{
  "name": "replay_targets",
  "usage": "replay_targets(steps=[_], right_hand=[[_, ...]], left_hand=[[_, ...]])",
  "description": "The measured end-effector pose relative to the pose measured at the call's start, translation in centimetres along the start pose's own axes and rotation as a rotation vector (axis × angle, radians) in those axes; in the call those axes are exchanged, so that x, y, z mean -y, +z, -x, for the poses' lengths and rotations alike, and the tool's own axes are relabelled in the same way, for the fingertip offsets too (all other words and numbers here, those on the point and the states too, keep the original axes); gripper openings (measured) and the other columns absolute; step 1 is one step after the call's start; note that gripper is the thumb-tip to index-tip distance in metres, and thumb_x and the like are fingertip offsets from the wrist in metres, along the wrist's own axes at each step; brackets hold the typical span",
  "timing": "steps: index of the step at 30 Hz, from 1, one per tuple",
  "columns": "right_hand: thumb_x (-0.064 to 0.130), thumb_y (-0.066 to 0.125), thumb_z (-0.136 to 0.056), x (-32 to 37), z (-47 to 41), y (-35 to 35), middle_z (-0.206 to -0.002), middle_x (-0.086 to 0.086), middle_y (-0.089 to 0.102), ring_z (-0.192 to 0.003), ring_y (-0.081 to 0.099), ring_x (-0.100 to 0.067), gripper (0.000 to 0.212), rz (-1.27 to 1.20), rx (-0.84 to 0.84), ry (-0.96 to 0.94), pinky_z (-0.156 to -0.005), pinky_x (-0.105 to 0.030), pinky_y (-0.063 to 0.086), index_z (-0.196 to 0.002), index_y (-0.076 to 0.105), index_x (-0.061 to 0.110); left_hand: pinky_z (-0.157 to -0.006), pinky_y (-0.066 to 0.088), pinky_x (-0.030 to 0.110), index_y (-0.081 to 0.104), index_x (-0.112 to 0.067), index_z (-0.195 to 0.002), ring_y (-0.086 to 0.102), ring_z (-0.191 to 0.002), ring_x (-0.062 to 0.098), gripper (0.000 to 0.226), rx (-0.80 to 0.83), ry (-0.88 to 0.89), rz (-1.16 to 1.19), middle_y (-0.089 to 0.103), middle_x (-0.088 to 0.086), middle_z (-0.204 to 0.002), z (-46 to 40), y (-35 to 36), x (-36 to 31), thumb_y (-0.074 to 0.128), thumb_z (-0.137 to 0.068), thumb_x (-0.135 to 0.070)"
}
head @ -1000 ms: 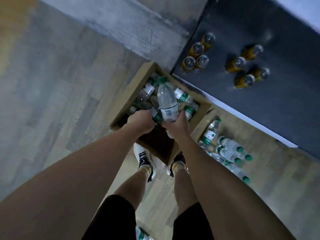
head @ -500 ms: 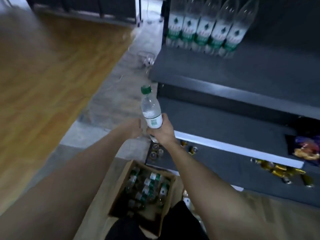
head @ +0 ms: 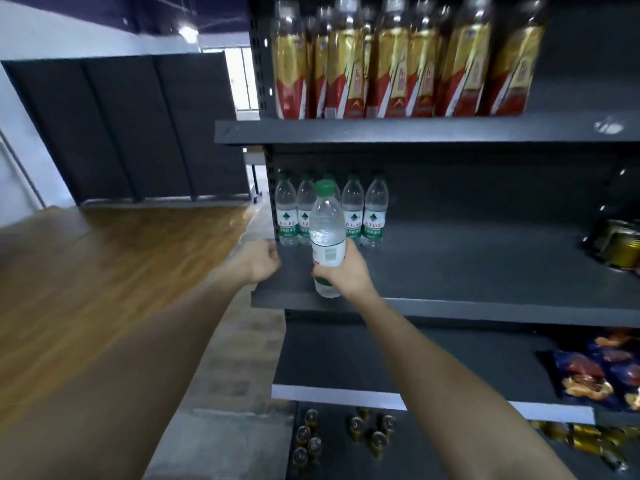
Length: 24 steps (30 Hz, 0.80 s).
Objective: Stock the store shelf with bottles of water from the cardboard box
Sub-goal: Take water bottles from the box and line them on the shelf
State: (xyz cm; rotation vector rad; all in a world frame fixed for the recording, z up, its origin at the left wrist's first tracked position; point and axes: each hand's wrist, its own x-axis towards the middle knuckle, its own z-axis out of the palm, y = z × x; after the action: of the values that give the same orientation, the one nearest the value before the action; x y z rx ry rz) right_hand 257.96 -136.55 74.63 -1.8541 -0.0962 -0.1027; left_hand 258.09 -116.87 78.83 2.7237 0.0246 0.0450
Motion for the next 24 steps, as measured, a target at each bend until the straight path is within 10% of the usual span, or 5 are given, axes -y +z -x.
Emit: replay_targets(steps=[6,24], right_hand=[[0.021,0.089,-0.054,-1.7,-5.5,-4.8,-0.102,0.006,0.068,-0.096,0.065,-0.015,0.063,0.002,-0.061,0.057,-0.083,-0.031,0.054,-0.109,0.057,0.023],[0.020,0.089,-0.060,-9.0,-14.5,-9.6,-0.108,0.005,0.068,-0.100,0.064,-0.017,0.065,0.040,-0.029,0.121,-0.084,-0.029,0.050,-0.116,0.055,0.023]], left_hand=[[-0.081,0.057,0.036,0.060,-0.023,-0.069,0.066,-0.082,0.029,0.013,0.034,0.049,0.068,0.065,-0.002,-0.075,-4.8,-1.1,-5.4,0.054,-0.080,-0.024],[-0.043,0.032,0.023,0.055,-0.016,-0.095,0.043,-0.042,0.007,0.023,0.104,0.104,0.268,0.056,0.000,-0.070,-14.1,2.5,-15.6,0.070,-0.090,-0.032]])
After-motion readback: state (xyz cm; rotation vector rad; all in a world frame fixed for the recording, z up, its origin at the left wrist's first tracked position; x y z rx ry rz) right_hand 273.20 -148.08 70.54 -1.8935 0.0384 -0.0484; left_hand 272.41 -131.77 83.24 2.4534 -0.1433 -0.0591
